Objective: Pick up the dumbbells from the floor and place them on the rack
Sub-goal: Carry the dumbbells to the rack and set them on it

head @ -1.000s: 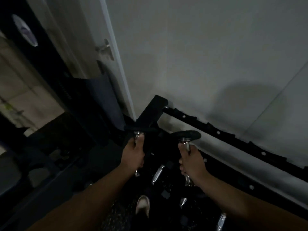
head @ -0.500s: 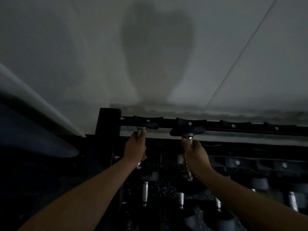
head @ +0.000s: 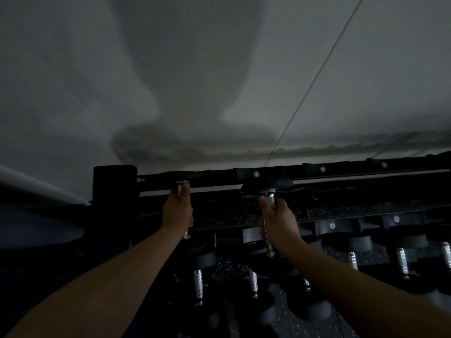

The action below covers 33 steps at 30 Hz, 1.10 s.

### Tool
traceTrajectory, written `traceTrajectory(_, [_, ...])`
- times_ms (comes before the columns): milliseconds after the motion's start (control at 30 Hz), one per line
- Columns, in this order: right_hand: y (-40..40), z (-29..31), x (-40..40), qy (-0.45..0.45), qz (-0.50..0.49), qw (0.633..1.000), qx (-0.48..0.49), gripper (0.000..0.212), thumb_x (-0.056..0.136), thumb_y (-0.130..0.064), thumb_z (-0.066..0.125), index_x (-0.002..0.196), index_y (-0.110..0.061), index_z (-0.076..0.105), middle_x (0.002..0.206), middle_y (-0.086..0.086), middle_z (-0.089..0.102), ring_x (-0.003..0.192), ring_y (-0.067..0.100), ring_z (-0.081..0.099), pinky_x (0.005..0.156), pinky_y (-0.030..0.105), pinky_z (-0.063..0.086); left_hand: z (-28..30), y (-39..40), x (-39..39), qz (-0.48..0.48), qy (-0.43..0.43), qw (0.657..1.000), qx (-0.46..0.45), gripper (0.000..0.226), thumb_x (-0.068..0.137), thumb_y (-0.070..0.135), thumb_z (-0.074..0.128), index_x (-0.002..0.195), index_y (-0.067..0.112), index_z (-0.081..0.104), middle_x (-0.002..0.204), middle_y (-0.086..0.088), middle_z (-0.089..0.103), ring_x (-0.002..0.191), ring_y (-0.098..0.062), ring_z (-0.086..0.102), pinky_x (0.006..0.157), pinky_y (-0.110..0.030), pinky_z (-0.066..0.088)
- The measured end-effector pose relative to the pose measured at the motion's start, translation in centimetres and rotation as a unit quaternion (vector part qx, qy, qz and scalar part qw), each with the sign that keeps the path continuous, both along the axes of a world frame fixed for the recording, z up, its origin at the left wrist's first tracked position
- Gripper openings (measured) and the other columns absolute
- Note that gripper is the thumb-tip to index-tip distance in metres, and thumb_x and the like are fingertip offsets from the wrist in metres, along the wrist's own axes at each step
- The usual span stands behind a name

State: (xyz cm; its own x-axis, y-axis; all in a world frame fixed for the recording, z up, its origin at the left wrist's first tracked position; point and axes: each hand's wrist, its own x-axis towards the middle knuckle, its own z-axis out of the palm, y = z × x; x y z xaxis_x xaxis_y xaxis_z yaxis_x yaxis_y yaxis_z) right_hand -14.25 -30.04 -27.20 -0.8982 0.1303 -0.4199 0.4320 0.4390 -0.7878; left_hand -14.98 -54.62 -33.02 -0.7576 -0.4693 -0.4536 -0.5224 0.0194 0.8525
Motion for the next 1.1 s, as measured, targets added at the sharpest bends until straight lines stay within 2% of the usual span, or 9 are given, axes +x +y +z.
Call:
traceTrajectory(100, [0.4,-0.9,-0.8,-0.005,0.003,1.000,0.024,0.045,0.087,-0.068,0.047,0.091,-0.024,0.055,0.076,0.010,0.069,0.065,0.028,0.069,0.062,0.044,0.058,-0.2,-0.1,-0.5,0.017,-0.012,1.000,0.018,0.052,0.083,0.074,0.046,0.100,0.026,0.057,0.041,0.001,0.049,0.030,-0.018,0.048,0.035,-0.026,0.041])
traceTrajectory(233, [0.6,-1.6,-2.0,-0.014,-0.003,1.000,0.024,0.046,0.088,-0.067,0.047,0.094,-0.022,0.055,0.076,0.009,0.070,0.066,0.028,0.069,0.063,0.046,0.058,-0.1,0.5,-0.9,0.012,-0.020,1.000,-0.015,0.060,0.077,0.082,0.042,0.097,0.027,0.056,0.054,-0.006,0.057,0.031,-0.017,0.053,0.034,-0.025,0.042])
traceTrajectory(433, [0.4,-2.3,-3.6,-0.010,0.010,0.999,0.049,0.047,0.089,-0.068,0.043,0.095,-0.023,0.054,0.077,0.000,0.066,0.068,0.015,0.065,0.053,0.027,0.042,-1.0,0.4,-1.0,0.019,-0.037,0.998,-0.047,0.069,0.070,0.094,0.037,0.093,0.031,0.056,0.072,-0.013,0.059,0.048,-0.028,0.058,0.045,-0.033,0.048])
traceTrajectory(533, [0.2,-2.8,-4.3,-0.003,0.014,0.998,0.054,0.043,0.089,-0.069,0.043,0.090,-0.027,0.053,0.074,-0.002,0.067,0.064,0.012,0.064,0.050,0.025,0.039,-1.5,0.2,-1.1,0.028,-0.050,0.995,-0.077,0.066,0.068,0.096,0.035,0.084,0.035,0.052,0.072,-0.015,0.063,0.046,-0.030,0.062,0.041,-0.036,0.050])
traceTrajectory(567, [0.1,-3.0,-4.5,-0.004,0.014,0.999,0.052,0.043,0.089,-0.068,0.043,0.091,-0.026,0.053,0.075,0.000,0.068,0.064,0.015,0.065,0.051,0.027,0.042,-1.8,0.2,-1.1,0.029,-0.053,0.994,-0.090,0.064,0.069,0.096,0.035,0.084,0.036,0.051,0.075,-0.018,0.065,0.049,-0.032,0.065,0.042,-0.041,0.054])
traceTrajectory(633, [-0.2,-3.9,-5.2,-0.015,0.011,0.999,0.041,0.044,0.089,-0.065,0.046,0.095,-0.023,0.055,0.078,0.004,0.069,0.067,0.023,0.067,0.056,0.035,0.052,-2.4,0.2,-1.1,0.028,-0.063,0.992,-0.106,0.062,0.071,0.095,0.035,0.087,0.037,0.050,0.086,-0.023,0.069,0.065,-0.044,0.069,0.057,-0.058,0.060])
traceTrajectory(700, [-0.2,-4.3,-5.6,-0.020,0.002,0.999,0.040,0.044,0.090,-0.062,0.049,0.099,-0.020,0.055,0.081,0.007,0.069,0.069,0.027,0.067,0.064,0.043,0.057,-2.3,0.2,-1.0,0.027,-0.068,0.992,-0.105,0.065,0.071,0.095,0.035,0.091,0.035,0.051,0.091,-0.024,0.070,0.076,-0.049,0.069,0.067,-0.064,0.059])
traceTrajectory(1000, [-0.1,-4.9,-5.9,-0.034,0.009,0.998,0.050,0.044,0.091,-0.062,0.047,0.103,-0.020,0.052,0.083,0.006,0.068,0.069,0.024,0.067,0.065,0.044,0.058,-0.9,0.8,-1.0,0.008,-0.061,0.991,-0.121,0.074,0.077,0.090,0.030,0.104,0.026,0.058,0.093,-0.014,0.070,0.080,-0.042,0.071,0.073,-0.058,0.060])
traceTrajectory(1100, [-0.4,-4.3,-5.9,-0.043,0.017,0.996,0.076,0.046,0.093,-0.058,0.048,0.111,-0.016,0.051,0.092,0.005,0.066,0.073,0.023,0.062,0.067,0.038,0.051,-0.7,0.8,-1.0,0.006,-0.057,0.992,-0.112,0.079,0.076,0.090,0.030,0.108,0.023,0.058,0.096,-0.015,0.069,0.081,-0.043,0.070,0.074,-0.057,0.060])
